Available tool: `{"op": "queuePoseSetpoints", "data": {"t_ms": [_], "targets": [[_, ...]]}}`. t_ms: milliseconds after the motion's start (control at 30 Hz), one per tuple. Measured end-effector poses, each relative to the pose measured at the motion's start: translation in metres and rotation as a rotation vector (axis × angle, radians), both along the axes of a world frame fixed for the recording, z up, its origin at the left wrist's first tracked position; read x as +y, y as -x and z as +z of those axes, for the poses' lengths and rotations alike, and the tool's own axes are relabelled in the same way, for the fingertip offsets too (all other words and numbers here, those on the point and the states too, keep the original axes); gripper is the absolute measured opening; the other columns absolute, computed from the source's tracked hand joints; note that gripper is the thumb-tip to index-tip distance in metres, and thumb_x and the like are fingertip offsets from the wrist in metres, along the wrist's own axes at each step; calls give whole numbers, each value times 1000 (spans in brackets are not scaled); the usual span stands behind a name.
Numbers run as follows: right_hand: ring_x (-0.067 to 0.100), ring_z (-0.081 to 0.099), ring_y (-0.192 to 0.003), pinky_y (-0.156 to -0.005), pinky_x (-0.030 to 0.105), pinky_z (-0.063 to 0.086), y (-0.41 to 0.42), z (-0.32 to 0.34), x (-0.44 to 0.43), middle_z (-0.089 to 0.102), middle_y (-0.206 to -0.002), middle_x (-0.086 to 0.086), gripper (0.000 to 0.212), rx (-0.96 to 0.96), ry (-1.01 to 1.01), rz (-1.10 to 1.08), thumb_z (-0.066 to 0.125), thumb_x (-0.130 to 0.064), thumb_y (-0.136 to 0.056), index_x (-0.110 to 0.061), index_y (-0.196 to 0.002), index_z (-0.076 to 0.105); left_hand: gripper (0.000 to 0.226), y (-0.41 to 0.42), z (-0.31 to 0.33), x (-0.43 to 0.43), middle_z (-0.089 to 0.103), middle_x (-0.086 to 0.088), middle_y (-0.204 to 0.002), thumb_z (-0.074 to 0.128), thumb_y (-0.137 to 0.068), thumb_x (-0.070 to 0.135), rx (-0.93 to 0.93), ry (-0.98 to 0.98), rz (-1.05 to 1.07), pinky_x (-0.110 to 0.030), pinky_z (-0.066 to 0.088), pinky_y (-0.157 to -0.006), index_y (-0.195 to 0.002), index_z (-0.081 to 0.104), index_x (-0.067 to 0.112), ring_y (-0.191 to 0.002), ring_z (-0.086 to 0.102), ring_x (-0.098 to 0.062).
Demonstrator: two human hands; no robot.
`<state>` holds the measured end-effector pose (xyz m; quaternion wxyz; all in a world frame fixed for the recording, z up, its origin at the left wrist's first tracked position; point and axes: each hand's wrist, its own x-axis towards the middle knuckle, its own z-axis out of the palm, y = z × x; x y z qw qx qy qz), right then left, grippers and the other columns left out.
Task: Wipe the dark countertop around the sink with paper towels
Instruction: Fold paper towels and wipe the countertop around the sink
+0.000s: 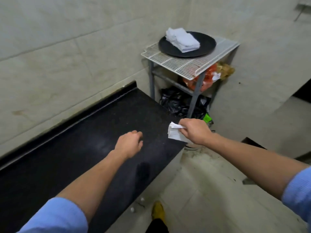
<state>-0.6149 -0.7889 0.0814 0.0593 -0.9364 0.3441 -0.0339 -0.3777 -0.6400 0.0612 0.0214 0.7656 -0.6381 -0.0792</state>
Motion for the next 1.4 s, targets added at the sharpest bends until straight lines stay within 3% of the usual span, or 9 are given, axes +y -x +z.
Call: {"op": "queuePoseSetpoints", "data": {"t_ms": [233, 333, 400, 567, 800, 900, 1100, 1400], "targets": [[30, 59, -89, -62, 36, 43, 50, 24, -86, 62, -96, 3, 14, -27, 11, -249, 47, -31, -96, -19, -94, 53, 26, 23, 25, -143, 59, -3, -113, 47, -94, 30, 48, 86, -192, -36, 46, -76, -115, 57, 18, -102, 58, -26], [30, 59, -92, -60, 33, 33, 67, 32, -121, 64, -100, 5, 16, -40, 41, -296, 48, -31, -96, -17, -96, 56, 24, 35, 36, -192, 61, -3, -108, 47, -94, 28, 75, 165, -220, -37, 48, -73, -111, 58, 17, -97, 60, -27], [30, 60, -91, -60, 33, 34, 76, 34, -148, 65, -99, 5, 17, -81, 47, -300, 49, -32, -96, -18, -98, 58, 22, 39, 43, -223, 62, -3, -105, 48, -93, 27, 101, 237, -209, -37, 48, -71, -110, 59, 17, -93, 61, -27], [29, 62, -94, -70, 33, 42, 85, 57, -228, 68, -104, 5, 18, -245, 23, -182, 58, -29, -92, -18, -105, 62, 16, 46, 71, -304, 64, -2, -96, 51, -90, 21, 149, 422, -68, -36, 47, -68, -103, 60, 17, -87, 61, -25], [26, 63, -88, -65, 29, 38, 87, 101, -361, 69, -97, 4, 18, -355, 71, 8, 58, -30, -92, -18, -102, 66, 21, 49, 98, -409, 64, -7, -97, 54, -87, 21, 113, 510, 250, -36, 48, -71, -105, 61, 14, -84, 59, -25], [24, 63, -87, -65, 28, 35, 77, 121, -405, 70, -96, 1, 28, -372, 76, 70, 48, -40, -92, -22, -105, 64, 23, 53, 102, -430, 63, -4, -104, 54, -90, 24, 107, 514, 330, -36, 50, -74, -110, 61, 15, -89, 60, -23], [26, 62, -90, -71, 35, 47, 15, 159, -491, 69, -101, 1, 21, -395, 125, 105, 51, -37, -95, -26, -110, 61, 26, 45, 105, -473, 59, -3, -107, 53, -92, 27, 87, 505, 425, -36, 50, -79, -114, 60, 15, -94, 57, -19], [30, 60, -88, -66, 34, 40, -81, 184, -573, 67, -93, 4, 16, -375, 94, 164, 52, -32, -94, -21, -102, 61, 38, 5, 101, -563, 50, -7, -127, 49, -93, 31, 16, 408, 338, -42, 43, -92, -126, 53, 12, -111, 48, -27]]}}
